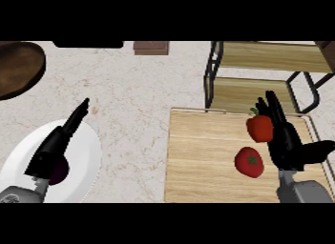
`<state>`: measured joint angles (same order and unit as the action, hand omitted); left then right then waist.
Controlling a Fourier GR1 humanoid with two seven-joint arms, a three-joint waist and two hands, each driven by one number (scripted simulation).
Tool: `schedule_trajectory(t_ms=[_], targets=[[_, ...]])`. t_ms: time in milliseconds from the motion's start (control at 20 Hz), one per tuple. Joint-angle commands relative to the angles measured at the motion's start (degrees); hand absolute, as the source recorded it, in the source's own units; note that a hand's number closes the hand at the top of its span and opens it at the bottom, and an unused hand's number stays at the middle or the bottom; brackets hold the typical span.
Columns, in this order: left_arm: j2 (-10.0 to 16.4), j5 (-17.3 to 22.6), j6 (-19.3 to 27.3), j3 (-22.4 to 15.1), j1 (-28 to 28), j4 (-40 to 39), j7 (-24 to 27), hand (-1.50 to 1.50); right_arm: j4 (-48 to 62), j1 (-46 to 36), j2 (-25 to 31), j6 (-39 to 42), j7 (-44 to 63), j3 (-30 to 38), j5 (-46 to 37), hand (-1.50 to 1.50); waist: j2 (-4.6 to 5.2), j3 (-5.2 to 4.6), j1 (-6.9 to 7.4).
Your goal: Pick the tomato from the tray and place it in the tiered shelf
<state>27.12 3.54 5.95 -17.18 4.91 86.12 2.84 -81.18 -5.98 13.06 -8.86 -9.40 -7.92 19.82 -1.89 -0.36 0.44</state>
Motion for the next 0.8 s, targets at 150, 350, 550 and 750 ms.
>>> schedule_trajectory(t_ms=[150,350,550,750], targets=[[-3.69,5.31,6.31,9.48,1.53,3.34,-3.87,0.00,-9.85,-7.13,4.23,-3.90,9.32,1.34,-2.57,1.50,1.58,0.28,-0.28],[-7.82,7.35,11.47,10.99,0.64,5.55,-6.68,0.00,-7.74,-3.71,2.37,-20.03,14.52,6.79,-7.37,-1.50,1.29,0.23,-1.24],[-7.82,4.59,14.20,10.12,-2.85,12.21,-11.03,0.00,-20.67,3.54,1.96,-8.92,8.24,8.10,0.91,-1.50,1.56,0.41,-0.82],[-7.66,6.11,12.60,12.14,-1.94,9.77,-9.84,0.00,-33.90,7.25,14.53,-0.23,19.89,9.84,3.88,-1.50,1.33,0.32,-1.84]])
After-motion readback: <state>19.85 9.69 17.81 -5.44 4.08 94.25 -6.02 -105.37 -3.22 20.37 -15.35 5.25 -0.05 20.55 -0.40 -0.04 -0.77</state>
